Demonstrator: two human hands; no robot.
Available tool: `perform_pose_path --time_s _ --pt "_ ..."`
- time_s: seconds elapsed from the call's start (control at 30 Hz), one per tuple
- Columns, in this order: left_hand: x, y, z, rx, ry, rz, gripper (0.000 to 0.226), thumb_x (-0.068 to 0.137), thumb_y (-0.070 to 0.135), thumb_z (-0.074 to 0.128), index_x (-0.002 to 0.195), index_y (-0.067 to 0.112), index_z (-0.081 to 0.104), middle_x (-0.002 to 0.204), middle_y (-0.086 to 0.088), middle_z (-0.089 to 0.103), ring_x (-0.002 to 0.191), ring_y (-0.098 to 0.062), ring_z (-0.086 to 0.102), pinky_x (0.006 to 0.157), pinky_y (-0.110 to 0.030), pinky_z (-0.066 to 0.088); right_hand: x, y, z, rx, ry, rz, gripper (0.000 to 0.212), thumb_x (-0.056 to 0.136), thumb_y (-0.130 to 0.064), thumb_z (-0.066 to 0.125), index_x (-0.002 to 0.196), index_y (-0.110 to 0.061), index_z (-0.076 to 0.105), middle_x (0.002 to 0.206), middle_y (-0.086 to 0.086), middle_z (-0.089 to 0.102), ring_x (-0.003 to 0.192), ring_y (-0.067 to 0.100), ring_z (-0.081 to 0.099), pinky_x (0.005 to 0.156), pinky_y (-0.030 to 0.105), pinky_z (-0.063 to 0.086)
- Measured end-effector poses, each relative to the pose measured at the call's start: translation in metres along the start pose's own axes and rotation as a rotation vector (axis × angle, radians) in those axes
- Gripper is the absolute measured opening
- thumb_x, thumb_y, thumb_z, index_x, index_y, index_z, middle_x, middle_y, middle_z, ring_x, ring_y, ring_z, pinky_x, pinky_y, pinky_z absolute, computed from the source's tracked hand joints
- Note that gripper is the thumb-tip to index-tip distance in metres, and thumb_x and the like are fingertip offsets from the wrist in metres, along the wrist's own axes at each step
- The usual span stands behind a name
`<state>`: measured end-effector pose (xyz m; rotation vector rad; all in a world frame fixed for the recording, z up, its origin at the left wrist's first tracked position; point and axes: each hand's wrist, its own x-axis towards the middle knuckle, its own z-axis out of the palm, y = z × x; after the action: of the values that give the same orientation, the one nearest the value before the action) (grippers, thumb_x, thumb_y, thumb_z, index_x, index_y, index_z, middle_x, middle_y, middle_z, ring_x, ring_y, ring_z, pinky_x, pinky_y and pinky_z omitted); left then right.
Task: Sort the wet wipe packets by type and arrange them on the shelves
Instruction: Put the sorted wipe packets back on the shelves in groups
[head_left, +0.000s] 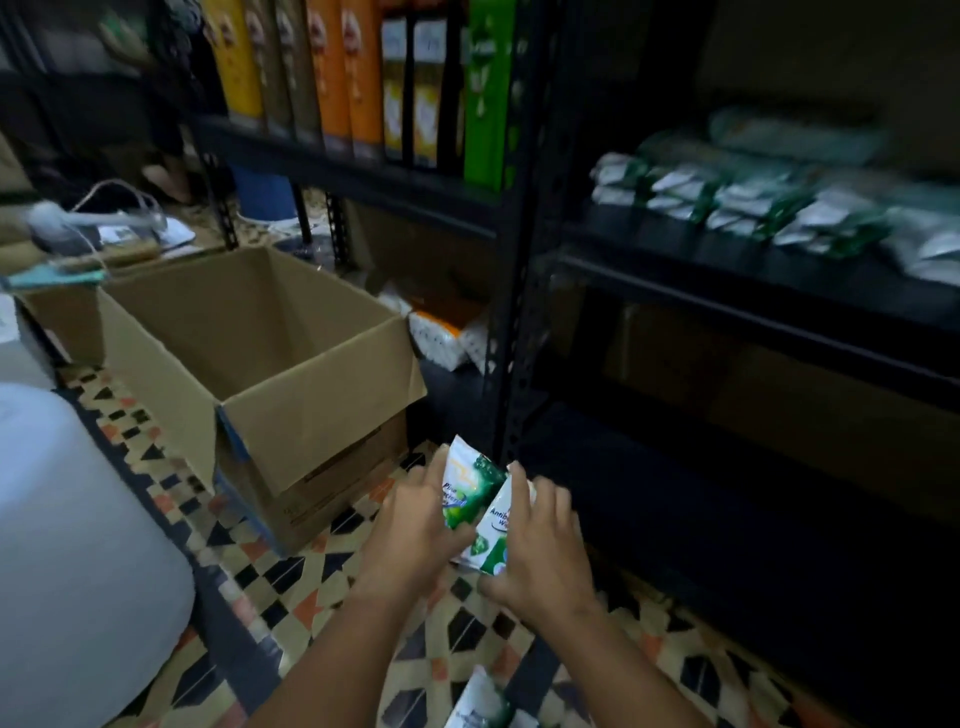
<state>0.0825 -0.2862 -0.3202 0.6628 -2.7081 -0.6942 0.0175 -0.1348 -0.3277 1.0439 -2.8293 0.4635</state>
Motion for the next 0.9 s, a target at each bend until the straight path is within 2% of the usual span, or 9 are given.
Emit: perform_pose_path --time_s 0.1,0.23,0.3,0.43,0.5,0.6,0.67,0.83,0.9 --pt "0.017 0.047 -0.028 -0.049 0.056 0.056 0.097 0.073 0.038 0.071 0.156 0.033 0.020 0.113 0.001 0.054 0.098 -0.021 0.057 0.080 -0.033 0.048 0.012 0.014 -0.056 -0.045 0.102 -0.027 0.130 0.057 -0.086 0.040 0.158 -0.010 0.014 0.132 0.006 0.039 0.114 0.025 0.039 0.096 0.040 0.047" --pt "0.038 0.111 -0.068 -0.128 0.127 0.172 0.091 0.066 0.042 0.066 0.150 0.034 0.031 0.102 0.001 0.057 0.090 -0.020 0.057 0.078 -0.037 0.052 0.020 0.030 -0.138 -0.086 0.182 -0.029 0.123 0.056 -0.072 0.068 0.151 -0.021 0.010 0.130 0.001 0.036 0.113 0.022 0.037 0.096 0.037 0.046" --pt "0.053 0.144 -0.090 -0.140 0.154 0.234 0.090 0.066 0.044 0.067 0.149 0.031 0.034 0.103 0.001 0.058 0.091 -0.019 0.058 0.078 -0.038 0.053 0.026 0.039 -0.178 -0.095 0.232 -0.023 0.118 0.053 -0.063 0.077 0.144 -0.022 0.015 0.129 0.000 0.036 0.112 0.021 0.035 0.095 0.037 0.046" --pt "0.080 0.202 -0.136 -0.099 0.243 0.321 0.099 0.066 0.044 0.074 0.153 0.029 0.029 0.108 -0.005 0.060 0.100 -0.029 0.060 0.081 -0.038 0.051 0.041 0.050 -0.248 -0.113 0.324 0.003 0.104 0.052 -0.060 0.080 0.133 -0.017 0.031 0.124 0.000 0.034 0.109 0.022 0.033 0.095 0.037 0.044" --pt "0.094 0.230 -0.157 -0.145 0.256 0.348 0.090 0.065 0.039 0.076 0.144 0.030 0.033 0.105 -0.004 0.064 0.097 -0.031 0.062 0.081 -0.039 0.051 0.056 0.056 -0.277 -0.110 0.338 0.039 0.102 0.052 -0.060 0.083 0.128 -0.016 0.032 0.123 0.002 0.035 0.110 0.024 0.032 0.096 0.040 0.043" --pt "0.115 0.262 -0.177 -0.179 0.227 0.322 0.068 0.066 0.033 0.079 0.119 0.027 0.036 0.089 -0.002 0.061 0.082 -0.031 0.061 0.069 -0.036 0.045 0.082 0.065 -0.308 -0.088 0.285 0.136 0.110 0.051 -0.062 0.084 0.133 -0.010 0.031 0.130 0.010 0.038 0.118 0.032 0.034 0.101 0.044 0.040" --pt "0.131 0.277 -0.184 -0.169 0.198 0.276 0.062 0.067 0.032 0.080 0.111 0.023 0.038 0.086 -0.001 0.056 0.082 -0.031 0.059 0.066 -0.034 0.040 0.097 0.070 -0.321 -0.043 0.226 0.213 0.116 0.052 -0.062 0.084 0.139 -0.008 0.029 0.134 0.014 0.040 0.123 0.036 0.034 0.104 0.045 0.039" --pt "0.175 0.299 -0.185 -0.062 0.087 0.182 0.068 0.068 0.038 0.084 0.119 0.015 0.045 0.109 -0.009 0.057 0.104 -0.035 0.059 0.075 -0.036 0.048 0.125 0.084 -0.337 0.051 0.067 0.314 0.121 0.055 -0.060 0.084 0.146 -0.010 0.022 0.142 0.017 0.036 0.134 0.039 0.030 0.103 0.047 0.043" --pt "0.189 0.303 -0.178 -0.036 0.056 0.144 0.068 0.070 0.039 0.085 0.120 0.013 0.046 0.107 -0.007 0.053 0.107 -0.034 0.058 0.075 -0.036 0.048 0.134 0.090 -0.337 0.067 0.023 0.334 0.122 0.055 -0.062 0.082 0.148 -0.013 0.021 0.146 0.018 0.034 0.135 0.040 0.031 0.103 0.046 0.043"
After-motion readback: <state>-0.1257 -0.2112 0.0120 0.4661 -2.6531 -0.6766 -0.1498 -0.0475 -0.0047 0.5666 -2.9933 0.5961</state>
